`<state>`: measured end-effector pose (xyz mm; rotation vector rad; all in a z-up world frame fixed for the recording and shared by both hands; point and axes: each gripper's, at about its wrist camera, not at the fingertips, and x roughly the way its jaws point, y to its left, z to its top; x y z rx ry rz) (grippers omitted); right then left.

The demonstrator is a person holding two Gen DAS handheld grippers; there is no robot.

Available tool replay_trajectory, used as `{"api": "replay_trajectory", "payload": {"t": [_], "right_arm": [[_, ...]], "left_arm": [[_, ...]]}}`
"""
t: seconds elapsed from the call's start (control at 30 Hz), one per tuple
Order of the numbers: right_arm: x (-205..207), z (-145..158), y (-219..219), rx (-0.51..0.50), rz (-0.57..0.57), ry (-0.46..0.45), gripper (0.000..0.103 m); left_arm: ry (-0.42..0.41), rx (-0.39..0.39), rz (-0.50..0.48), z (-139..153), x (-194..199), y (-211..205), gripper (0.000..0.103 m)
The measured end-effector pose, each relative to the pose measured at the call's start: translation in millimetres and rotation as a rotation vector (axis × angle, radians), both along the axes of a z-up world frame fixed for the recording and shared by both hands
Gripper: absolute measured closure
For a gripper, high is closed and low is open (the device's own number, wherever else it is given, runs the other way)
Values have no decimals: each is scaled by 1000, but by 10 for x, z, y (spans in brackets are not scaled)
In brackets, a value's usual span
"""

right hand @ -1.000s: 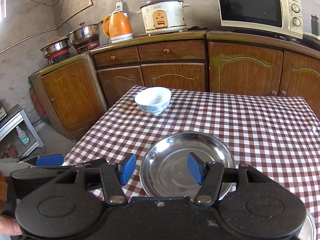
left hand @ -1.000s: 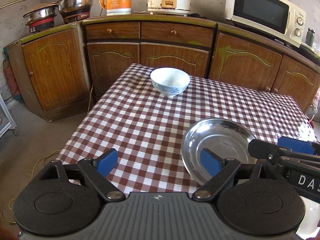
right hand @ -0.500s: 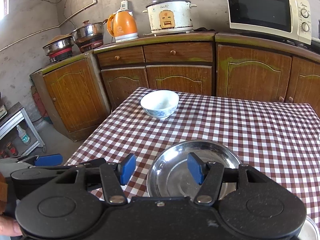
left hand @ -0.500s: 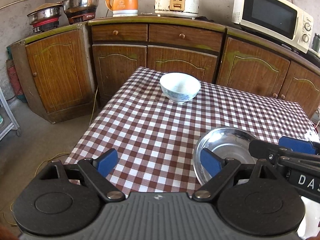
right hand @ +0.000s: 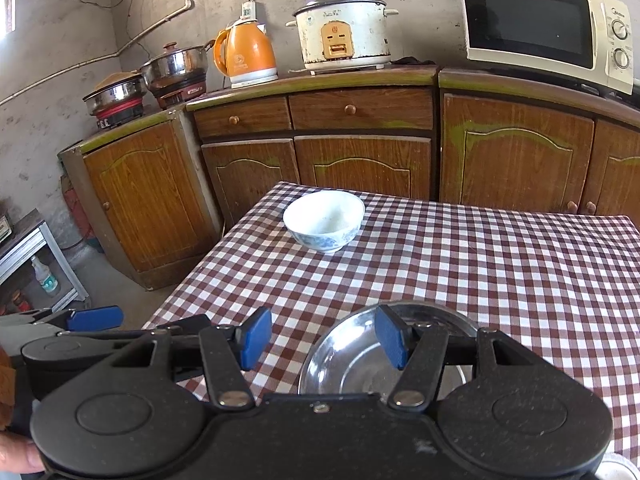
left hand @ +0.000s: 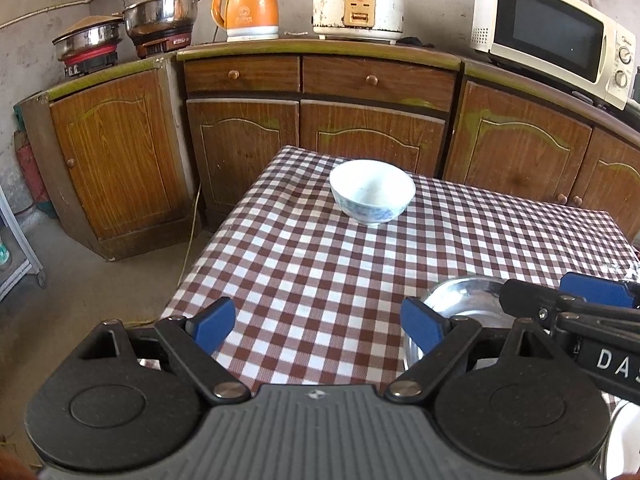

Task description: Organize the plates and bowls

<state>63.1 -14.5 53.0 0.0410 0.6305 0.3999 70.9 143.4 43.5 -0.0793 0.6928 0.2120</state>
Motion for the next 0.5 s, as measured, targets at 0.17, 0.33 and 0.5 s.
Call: {"api": "replay_trajectory", "payload": {"t": [0.17,0.33,0.5], "right_arm": [[118,9,41,5,3,-1,33],[319,43,121,11,7,-6,33],[514,34,213,18,9,-3,33]], "left_arm": [[-5,8,6,27,126,44,11],[-8,11,15,50,285,104,11],[-8,32,12,50,474,151,11]]}}
